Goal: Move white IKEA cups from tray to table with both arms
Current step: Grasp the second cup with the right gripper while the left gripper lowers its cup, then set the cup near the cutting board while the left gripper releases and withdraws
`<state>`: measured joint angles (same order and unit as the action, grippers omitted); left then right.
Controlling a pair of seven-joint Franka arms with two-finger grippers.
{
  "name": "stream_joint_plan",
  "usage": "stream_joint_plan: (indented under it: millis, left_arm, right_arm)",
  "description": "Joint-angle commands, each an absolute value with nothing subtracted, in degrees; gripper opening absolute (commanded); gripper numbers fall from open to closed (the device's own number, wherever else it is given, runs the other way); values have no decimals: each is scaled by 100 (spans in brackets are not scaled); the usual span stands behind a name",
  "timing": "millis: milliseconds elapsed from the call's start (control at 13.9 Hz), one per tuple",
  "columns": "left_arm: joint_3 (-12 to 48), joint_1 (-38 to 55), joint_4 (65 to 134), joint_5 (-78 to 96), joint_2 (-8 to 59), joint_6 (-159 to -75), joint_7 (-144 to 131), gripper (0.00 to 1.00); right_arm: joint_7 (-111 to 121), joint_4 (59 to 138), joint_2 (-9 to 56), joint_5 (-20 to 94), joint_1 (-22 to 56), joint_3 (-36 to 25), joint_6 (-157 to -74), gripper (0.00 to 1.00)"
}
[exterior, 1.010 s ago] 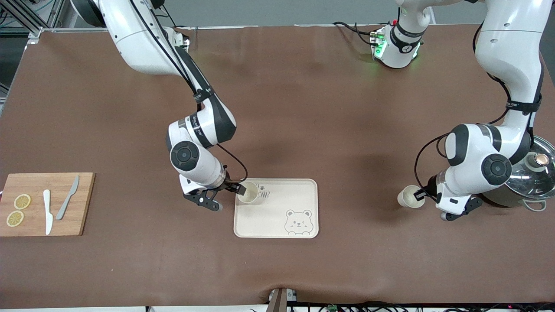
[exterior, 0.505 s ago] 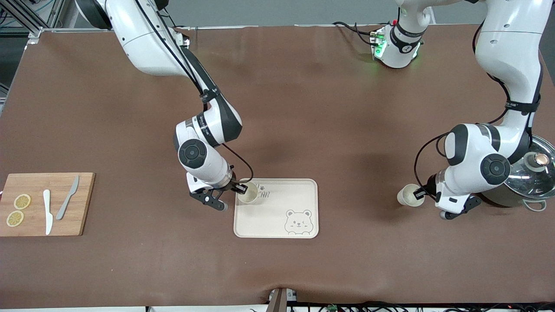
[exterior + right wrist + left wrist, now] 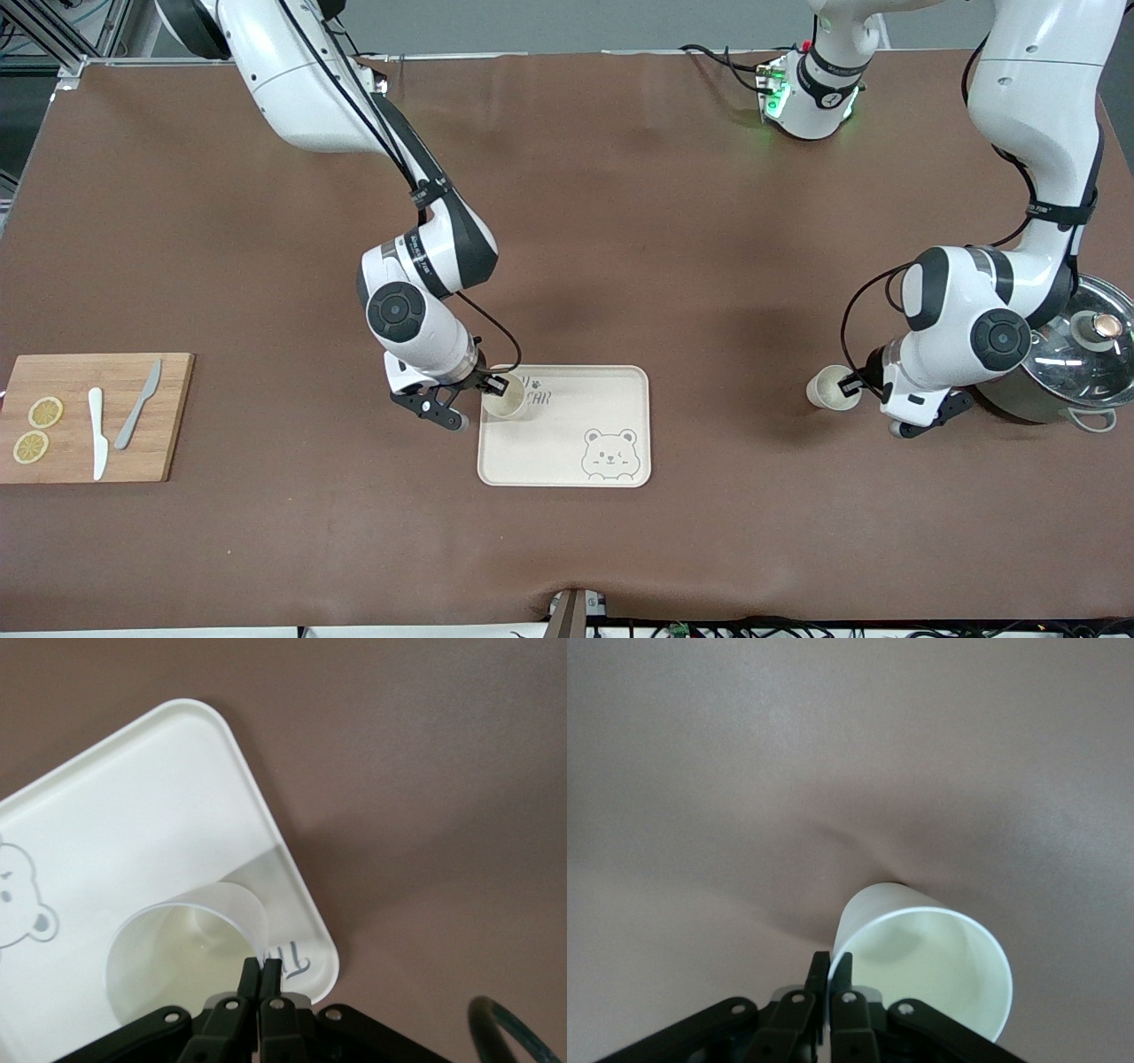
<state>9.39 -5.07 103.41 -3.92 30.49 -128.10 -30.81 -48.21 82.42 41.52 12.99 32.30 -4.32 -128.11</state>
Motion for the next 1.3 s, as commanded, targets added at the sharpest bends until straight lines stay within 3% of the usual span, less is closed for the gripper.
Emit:
stream_joint_plan:
  millis: [0, 72, 144, 289, 794, 1227]
  left_arm:
    - [1011, -554, 10565, -475, 2813, -12850, -3146, 56]
    - [1011, -554, 10556, -457, 2795, -12841, -3146, 74]
    - [1019, -554, 10538, -440, 2743, -12832, -3155, 98]
    - [1020, -554, 10512, -439, 2594, -12788, -3147, 100]
    - [1037, -501, 10100, -510, 1996, -12333, -3033, 100]
    - [1037, -518, 9686, -501, 1671, -11971, -2234, 100]
  right_arm:
    - [-4860, 7588, 4061, 1870, 3165, -527, -11764, 0]
    - [-4852, 7411, 4026, 1889, 3016, -527, -11394, 0]
    - [-4817, 7409, 3982, 1864, 2867, -527, -11147, 0]
    - [-4485, 7785, 3536, 1601, 2577, -536, -10698, 0]
    - [-1762, 9472, 2296, 1030, 1347, -536, -10573, 0]
    - [-19, 10247, 2004, 520, 291, -536, -10661, 0]
